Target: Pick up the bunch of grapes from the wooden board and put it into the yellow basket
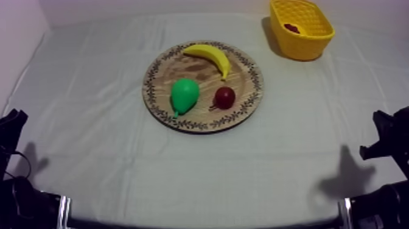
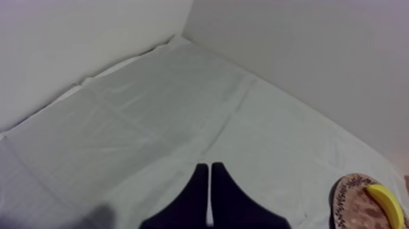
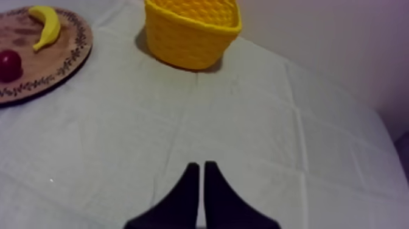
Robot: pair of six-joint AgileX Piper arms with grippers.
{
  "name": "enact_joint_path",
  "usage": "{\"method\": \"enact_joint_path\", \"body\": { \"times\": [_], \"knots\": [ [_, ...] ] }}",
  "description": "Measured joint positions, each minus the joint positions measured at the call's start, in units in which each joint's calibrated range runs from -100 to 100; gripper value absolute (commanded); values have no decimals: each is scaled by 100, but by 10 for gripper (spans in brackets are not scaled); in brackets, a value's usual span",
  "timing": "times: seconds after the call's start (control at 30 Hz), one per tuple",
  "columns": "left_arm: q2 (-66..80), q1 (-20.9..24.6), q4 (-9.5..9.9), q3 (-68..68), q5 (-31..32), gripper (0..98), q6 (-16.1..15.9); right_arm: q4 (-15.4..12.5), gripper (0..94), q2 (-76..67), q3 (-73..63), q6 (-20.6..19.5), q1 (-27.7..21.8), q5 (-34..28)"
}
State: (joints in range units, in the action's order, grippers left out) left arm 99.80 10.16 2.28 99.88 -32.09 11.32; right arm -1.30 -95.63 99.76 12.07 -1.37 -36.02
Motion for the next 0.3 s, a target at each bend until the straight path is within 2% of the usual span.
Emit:
{"method": "enact_joint_path", "body": {
  "times": [0.1, 0.3],
  "knots": [
    [0, 0, 0, 0, 0, 1, 0, 0, 4, 0, 0, 114, 5, 0],
    [0, 0, 0, 0, 0, 1, 0, 0, 4, 0, 0, 95, 13, 0]
  ]
}}
